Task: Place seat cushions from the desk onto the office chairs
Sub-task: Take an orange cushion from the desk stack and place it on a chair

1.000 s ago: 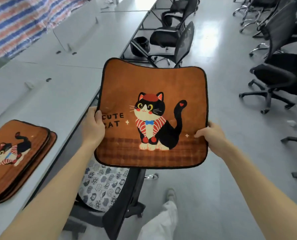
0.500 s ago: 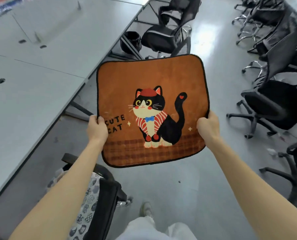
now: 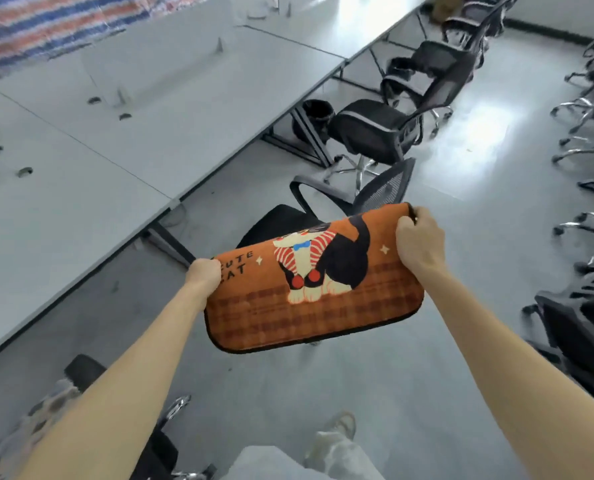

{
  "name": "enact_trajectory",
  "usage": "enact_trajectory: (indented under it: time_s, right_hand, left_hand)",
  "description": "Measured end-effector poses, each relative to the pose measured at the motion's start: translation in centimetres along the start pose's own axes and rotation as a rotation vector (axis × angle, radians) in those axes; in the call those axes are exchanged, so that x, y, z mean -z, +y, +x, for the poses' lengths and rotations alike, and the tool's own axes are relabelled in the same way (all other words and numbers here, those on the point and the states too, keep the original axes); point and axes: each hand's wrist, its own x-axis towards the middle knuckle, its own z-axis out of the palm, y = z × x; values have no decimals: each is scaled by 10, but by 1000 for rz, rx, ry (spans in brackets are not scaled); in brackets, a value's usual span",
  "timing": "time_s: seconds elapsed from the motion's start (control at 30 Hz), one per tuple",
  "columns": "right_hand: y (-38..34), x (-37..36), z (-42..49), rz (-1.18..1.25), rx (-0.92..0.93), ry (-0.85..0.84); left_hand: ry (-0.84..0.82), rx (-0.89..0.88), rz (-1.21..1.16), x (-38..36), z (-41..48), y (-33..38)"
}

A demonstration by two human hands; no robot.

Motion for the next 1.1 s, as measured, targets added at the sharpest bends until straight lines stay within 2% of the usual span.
enact_trajectory:
  time_s: [0.1,0.3,0.4,0.47,0.77,0.93,1.1]
  right_hand:
    - [-20,-5,74,-219,88,-154]
    - [-42,-46,181,-808,213,-424]
    - [-48,-75,212,-1066,332,-479]
    - [-43,-91,224,-1158,413,-457]
    - [-2,-149,294,-1067,501,-493]
    - [3,-193,342,-1100,489,-628]
    - [11,-255,384,-1104,576,-771]
  left_hand:
    - [-11,97,-2,-20,13,16]
    - [-40,209,93,-42,21,29]
    - [-25,211,125,-57,41,36]
    - [-1,209,156,-70,50,40]
    - [77,383,82,-119,105,51]
    - [84,487,128,-141,122,49]
    - [150,622,111,-174,148,45]
